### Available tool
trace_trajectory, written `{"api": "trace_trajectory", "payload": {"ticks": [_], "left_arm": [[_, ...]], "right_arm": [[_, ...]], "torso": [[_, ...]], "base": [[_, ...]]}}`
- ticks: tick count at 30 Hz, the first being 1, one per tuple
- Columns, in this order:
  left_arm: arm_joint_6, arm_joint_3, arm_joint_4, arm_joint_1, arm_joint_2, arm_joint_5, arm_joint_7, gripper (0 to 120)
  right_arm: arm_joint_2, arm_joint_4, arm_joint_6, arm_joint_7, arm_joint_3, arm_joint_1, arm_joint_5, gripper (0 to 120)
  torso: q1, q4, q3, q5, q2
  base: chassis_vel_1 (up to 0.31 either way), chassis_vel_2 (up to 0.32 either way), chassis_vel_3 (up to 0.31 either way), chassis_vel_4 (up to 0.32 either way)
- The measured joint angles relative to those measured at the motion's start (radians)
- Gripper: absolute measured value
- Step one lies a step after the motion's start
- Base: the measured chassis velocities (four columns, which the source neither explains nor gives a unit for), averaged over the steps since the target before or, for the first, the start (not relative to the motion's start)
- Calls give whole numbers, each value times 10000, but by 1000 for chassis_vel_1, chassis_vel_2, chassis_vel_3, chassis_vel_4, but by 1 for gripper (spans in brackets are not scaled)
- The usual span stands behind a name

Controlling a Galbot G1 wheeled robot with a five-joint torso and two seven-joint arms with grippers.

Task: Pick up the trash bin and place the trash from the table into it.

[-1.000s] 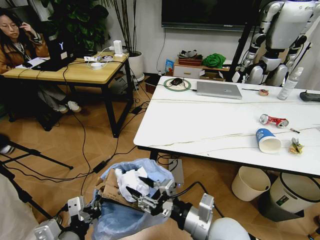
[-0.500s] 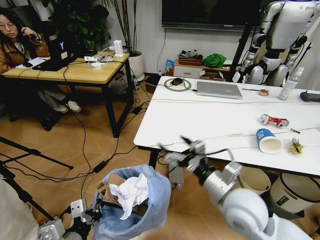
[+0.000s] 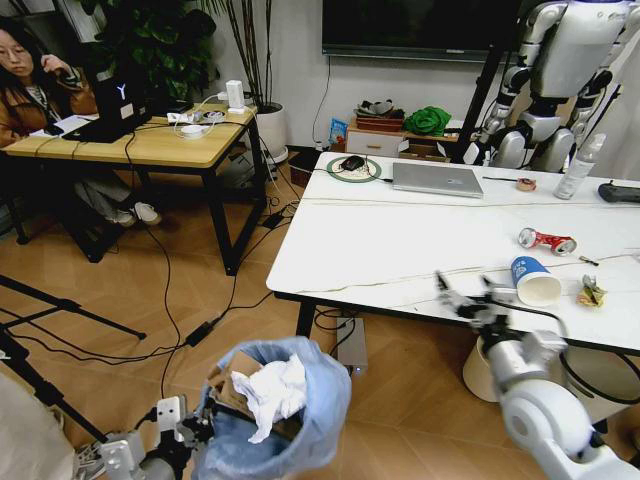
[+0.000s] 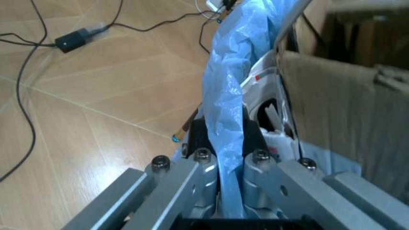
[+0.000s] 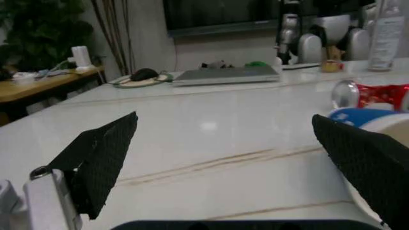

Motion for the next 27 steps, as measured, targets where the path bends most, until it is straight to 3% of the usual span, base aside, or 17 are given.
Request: {"api": "trace_trajectory", "payload": {"ticks": [8, 10, 13, 22, 27], "left_arm": [[-17, 13, 102, -104, 294, -344, 23, 0], [-36, -44, 203, -208, 367, -466, 43, 0], [-40, -35, 236, -253, 459, -637, 68, 0], [-46, 170, 273, -370, 382, -489, 249, 0], [44, 35, 131, -416, 118, -439, 250, 0]], "right_arm": [[1321, 233, 529, -512, 1060, -1178, -529, 100], [2280, 424, 934, -1109, 1489, -1696, -1005, 100], [2847, 583, 1143, -1460, 1723, -1986, -1353, 100], [3342, 685, 1329, -1471, 1881, -1724, -2168, 100], [2854, 773, -398, 290, 1118, -671, -2139, 100]], "torso": [[-2, -1, 0, 0, 0], [-2, -3, 0, -2, 0], [-2, -2, 0, 1, 0], [-2, -2, 1, -1, 0], [-1, 1, 2, 1, 0]], "base": [[0, 0, 0, 0], [0, 0, 0, 0], [0, 0, 0, 0], [0, 0, 0, 0], [0, 0, 0, 0]]}}
